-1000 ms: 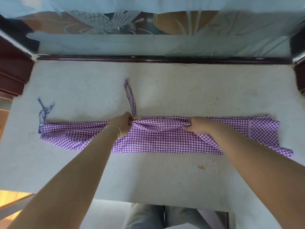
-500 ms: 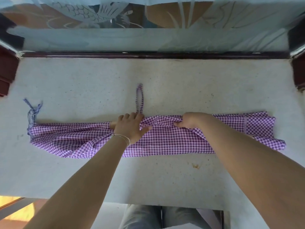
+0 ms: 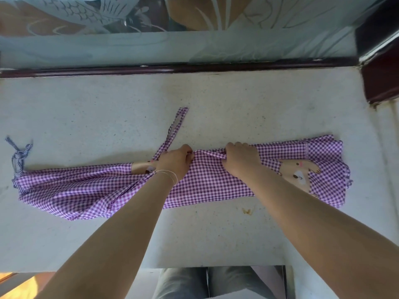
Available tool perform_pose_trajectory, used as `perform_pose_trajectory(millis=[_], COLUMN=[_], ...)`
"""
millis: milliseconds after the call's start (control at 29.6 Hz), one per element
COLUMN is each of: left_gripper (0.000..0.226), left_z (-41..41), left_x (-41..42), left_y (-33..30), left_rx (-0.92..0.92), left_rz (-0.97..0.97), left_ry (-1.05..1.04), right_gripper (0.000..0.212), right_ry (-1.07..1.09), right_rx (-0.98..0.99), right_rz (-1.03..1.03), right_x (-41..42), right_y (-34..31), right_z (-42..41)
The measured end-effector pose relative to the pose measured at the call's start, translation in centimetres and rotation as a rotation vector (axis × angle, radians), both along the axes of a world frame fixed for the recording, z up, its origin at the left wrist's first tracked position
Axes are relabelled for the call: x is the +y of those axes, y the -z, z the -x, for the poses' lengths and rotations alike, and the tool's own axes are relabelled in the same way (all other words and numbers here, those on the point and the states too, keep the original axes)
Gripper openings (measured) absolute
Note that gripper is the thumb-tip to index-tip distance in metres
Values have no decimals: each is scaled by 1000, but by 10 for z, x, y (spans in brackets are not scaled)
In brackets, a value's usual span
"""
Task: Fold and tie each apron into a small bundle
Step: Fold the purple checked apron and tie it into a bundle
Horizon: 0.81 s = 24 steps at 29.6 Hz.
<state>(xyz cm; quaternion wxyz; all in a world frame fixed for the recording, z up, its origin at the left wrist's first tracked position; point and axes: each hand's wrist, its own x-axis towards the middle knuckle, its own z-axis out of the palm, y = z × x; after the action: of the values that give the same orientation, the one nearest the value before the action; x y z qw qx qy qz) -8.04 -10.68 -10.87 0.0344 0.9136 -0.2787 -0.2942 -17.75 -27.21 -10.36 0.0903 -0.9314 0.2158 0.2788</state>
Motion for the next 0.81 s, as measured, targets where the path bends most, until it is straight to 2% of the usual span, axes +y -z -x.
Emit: perform_pose_trajectory(millis=[68,236,405,540,642,743,810], left_gripper=[27,35,42,43,48,68,68], left_z=[5,33,45,63,93,97,93], left_x=[-5,-12,-22,-27,-25,-24,-26], left_y=[3,12,17,25,32,45,54], left_rx=[1,-187,-192,-407,-337,-175,-154], left_rz=[20,132,84,250,254,49,-7], left_ry=[23,35,51,175,347,297,275], right_gripper=[35,27,19,28,24,20,25], right_ry=[60,112,36,67,72,123,160], right_rx=[-22,-46,-22,66,-40,-71,-10], right_rz=[-40,-60,15,-29,1,-17,-33], right_x=[-8,-17,-15,-16,-16,-21,-35], right_y=[4,6,13,17,16,10,5], right_z=[3,8,15,21,28,37,47])
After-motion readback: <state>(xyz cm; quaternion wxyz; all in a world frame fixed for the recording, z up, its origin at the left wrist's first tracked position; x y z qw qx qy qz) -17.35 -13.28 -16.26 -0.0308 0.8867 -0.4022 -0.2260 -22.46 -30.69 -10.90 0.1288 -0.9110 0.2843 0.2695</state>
